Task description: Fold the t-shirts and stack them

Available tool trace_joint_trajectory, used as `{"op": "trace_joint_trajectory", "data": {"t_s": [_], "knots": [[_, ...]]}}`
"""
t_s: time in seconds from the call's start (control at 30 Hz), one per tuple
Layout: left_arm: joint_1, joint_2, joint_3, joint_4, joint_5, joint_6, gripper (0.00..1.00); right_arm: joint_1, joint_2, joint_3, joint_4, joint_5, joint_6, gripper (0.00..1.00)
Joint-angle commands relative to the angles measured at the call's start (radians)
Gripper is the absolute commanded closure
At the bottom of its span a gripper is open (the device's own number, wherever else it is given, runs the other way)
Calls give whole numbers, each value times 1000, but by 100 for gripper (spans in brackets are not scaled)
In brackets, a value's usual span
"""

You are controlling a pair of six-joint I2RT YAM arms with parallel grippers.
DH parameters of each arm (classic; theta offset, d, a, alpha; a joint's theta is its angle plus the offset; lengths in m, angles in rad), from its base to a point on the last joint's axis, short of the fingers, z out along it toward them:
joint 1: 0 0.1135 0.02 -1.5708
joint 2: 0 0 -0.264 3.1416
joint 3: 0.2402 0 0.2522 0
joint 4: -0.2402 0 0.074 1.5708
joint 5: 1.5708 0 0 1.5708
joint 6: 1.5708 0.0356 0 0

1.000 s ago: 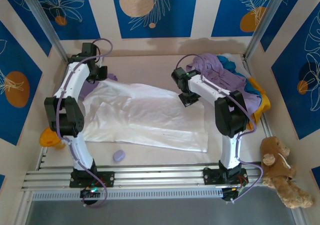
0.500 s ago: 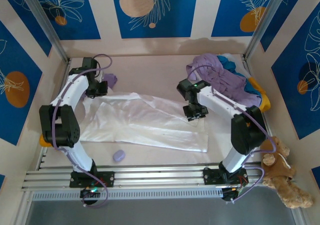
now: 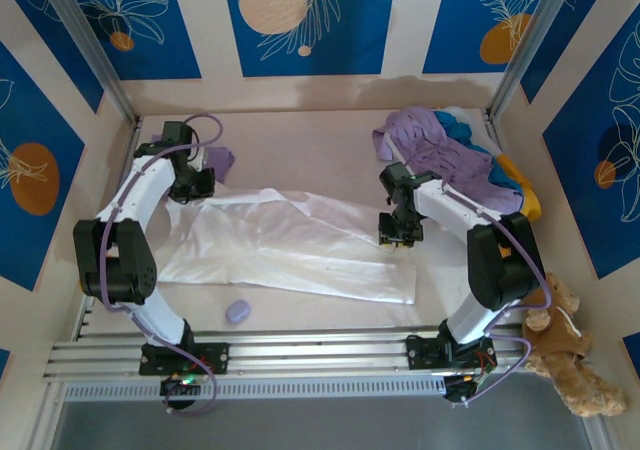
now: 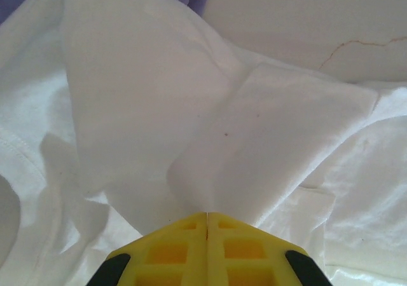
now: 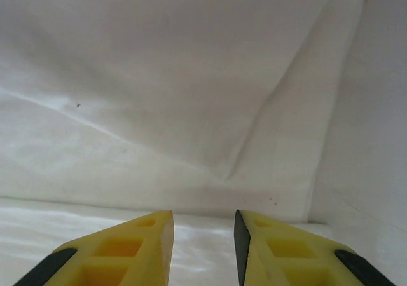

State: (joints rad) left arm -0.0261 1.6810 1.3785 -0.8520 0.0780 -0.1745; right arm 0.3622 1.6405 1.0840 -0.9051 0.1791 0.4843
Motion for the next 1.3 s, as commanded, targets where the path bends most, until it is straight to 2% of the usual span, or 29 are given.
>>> {"op": "trace_joint_trajectory", "data": {"t_s": [0.0,0.13,0.7,0.93,1.13,1.27], "knots": [[14,-18,-4,0,14,-1,100,6,31,-7,15,8,43,68],[15,-16,-4,-1,17,1,100,11,47,-7,3,66,71,69],[15,-16,-2,3,19,5,100,5,88,-48,100,45,68,76],[15,-18,-9,2,23,7,100,-6,106,-46,109,19,58,74],[15,-21,-4,-4,20,12,100,-2,97,-31,81,39,49,91],[15,-35,7,-14,19,13,100,-2,65,2,23,75,45,96]]}}
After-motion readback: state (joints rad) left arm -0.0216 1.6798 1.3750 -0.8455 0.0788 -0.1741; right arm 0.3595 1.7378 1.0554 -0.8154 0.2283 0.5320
